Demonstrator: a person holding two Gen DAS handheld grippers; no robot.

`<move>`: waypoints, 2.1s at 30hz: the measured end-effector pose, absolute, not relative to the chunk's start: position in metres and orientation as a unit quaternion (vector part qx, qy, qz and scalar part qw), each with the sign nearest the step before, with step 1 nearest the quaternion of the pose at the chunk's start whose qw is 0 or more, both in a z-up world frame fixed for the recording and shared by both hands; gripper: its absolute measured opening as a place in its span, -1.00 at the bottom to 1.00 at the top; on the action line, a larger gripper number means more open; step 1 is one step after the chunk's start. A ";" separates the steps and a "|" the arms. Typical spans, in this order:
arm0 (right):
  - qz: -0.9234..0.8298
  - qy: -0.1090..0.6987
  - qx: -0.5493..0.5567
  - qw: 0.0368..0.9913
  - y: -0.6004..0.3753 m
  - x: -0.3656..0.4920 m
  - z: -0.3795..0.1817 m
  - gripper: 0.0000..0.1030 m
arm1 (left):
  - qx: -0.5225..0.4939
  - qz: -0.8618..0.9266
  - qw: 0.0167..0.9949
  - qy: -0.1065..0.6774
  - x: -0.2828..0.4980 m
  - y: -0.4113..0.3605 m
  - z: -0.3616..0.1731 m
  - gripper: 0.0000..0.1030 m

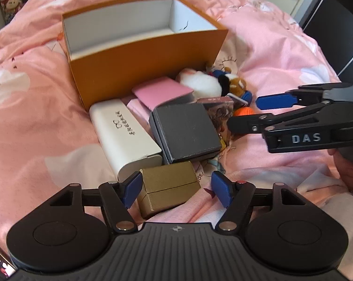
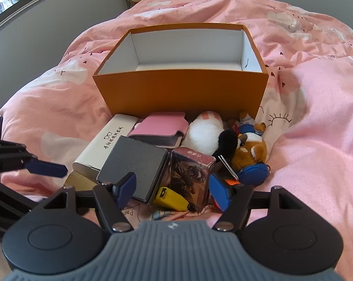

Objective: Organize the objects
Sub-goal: 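Grasp the small gold box with the left gripper, then lift the gold box with the left gripper while the right gripper grasps the white glasses case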

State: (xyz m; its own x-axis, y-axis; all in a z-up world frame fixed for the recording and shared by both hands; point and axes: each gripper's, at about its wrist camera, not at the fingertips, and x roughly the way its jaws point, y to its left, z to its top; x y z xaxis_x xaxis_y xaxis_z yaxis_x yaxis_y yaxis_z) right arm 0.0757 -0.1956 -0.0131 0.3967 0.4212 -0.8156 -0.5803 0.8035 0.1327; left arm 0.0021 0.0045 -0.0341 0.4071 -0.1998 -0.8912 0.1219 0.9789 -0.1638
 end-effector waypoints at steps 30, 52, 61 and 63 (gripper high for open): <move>0.397 0.478 -0.072 0.780 -0.166 0.104 -0.005 0.24 | -0.082 -0.037 0.866 0.491 0.007 0.037 -0.001 0.49; 0.360 0.661 -0.086 0.653 -0.020 0.185 -0.084 0.12 | -0.130 0.063 0.876 0.460 0.060 0.124 -0.013 0.48; 0.349 0.699 -0.080 0.619 -0.002 0.195 -0.112 0.28 | -0.144 0.057 0.867 0.473 0.069 0.133 -0.027 0.48; 0.350 0.699 -0.083 0.618 0.000 0.195 -0.115 0.27 | -0.144 0.057 0.866 0.475 0.069 0.134 -0.029 0.48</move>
